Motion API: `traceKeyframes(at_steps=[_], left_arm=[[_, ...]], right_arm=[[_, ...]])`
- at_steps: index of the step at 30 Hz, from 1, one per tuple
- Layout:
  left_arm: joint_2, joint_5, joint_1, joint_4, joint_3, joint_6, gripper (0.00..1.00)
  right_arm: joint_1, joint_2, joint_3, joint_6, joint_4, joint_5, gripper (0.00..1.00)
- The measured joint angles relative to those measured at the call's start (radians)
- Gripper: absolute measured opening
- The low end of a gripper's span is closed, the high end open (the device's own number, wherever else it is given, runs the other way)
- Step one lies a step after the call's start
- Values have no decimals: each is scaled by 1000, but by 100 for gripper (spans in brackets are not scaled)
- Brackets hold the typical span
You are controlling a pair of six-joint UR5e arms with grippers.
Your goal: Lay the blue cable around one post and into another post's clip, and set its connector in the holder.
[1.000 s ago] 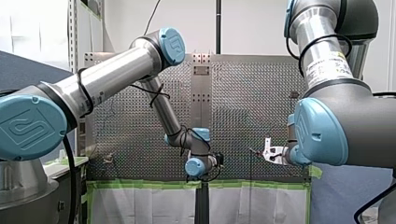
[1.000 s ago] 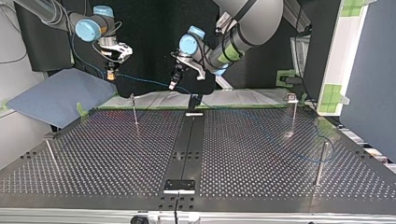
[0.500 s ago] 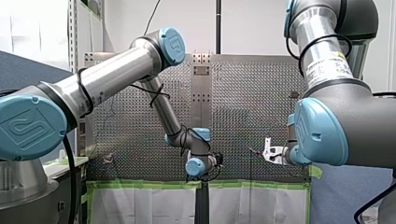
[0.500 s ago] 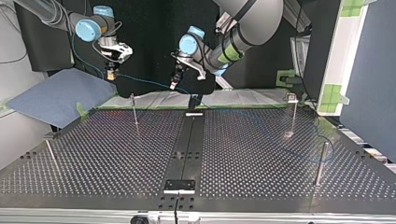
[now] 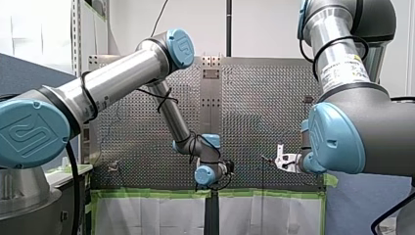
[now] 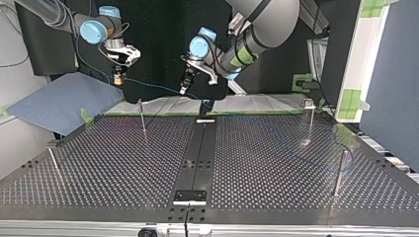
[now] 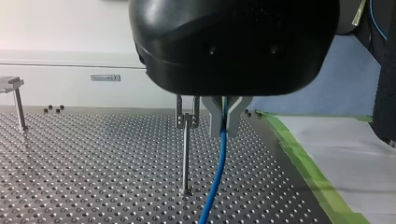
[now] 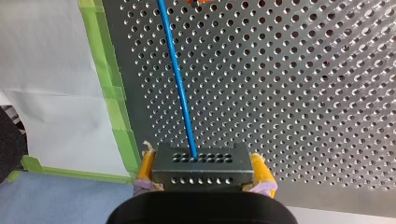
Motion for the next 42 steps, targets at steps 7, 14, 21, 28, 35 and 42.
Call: traceKeyframes(at_steps=[7, 14, 21, 28, 35, 42], left_arm=[[-1, 1, -5, -15, 17, -15, 0], [-1, -12, -27, -66, 64, -22, 0], [-1, -23, -60, -105, 94, -31, 0], [-2, -31, -90, -110, 115, -51, 0], [-42, -57, -121, -151, 169, -49, 0], [-83, -71, -134, -193, 231, -73, 0]], right_arm=[[-3, 0, 0, 0, -2, 1, 0], [-14, 0, 0, 6, -13, 3, 0], [-26, 0, 0, 27, -60, 1, 0], [-37, 0, -14, 45, -112, -14, 0], [-55, 2, -34, 47, -113, -33, 0], [-72, 3, -36, 43, -108, -46, 0]])
